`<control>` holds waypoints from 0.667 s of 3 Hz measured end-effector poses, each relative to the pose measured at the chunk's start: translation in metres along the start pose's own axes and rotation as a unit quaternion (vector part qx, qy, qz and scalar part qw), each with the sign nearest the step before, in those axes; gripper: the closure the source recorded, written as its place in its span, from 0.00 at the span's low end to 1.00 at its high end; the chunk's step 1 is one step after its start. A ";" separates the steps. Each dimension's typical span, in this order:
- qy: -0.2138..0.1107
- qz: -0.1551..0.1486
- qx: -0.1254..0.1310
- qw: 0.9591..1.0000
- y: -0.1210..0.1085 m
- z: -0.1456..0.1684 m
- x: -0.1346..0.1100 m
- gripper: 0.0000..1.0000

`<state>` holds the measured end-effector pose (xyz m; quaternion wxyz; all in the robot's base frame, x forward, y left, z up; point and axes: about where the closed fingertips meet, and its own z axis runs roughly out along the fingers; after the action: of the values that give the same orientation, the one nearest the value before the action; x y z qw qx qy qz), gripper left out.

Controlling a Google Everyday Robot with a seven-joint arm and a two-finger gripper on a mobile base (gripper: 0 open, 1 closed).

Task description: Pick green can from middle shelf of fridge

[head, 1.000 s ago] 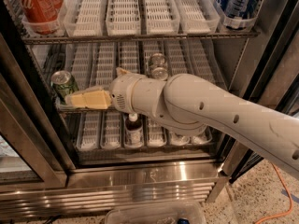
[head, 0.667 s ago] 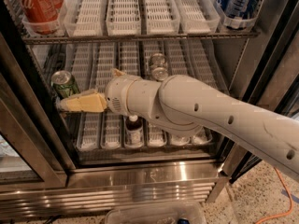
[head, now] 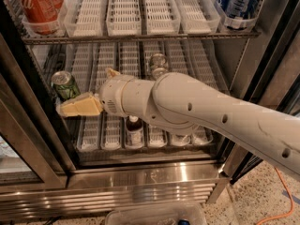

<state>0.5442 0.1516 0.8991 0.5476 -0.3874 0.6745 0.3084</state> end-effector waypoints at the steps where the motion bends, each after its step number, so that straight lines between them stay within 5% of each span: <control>1: -0.016 0.019 -0.008 1.000 0.009 0.014 0.010 0.00; 2: -0.030 0.037 -0.015 0.999 0.017 0.027 0.019 0.00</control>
Offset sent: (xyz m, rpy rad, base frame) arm -0.0027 0.0398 -0.0393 0.1454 0.0592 0.0170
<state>0.5410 0.1796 0.8747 0.5500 -0.3613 0.6665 0.3503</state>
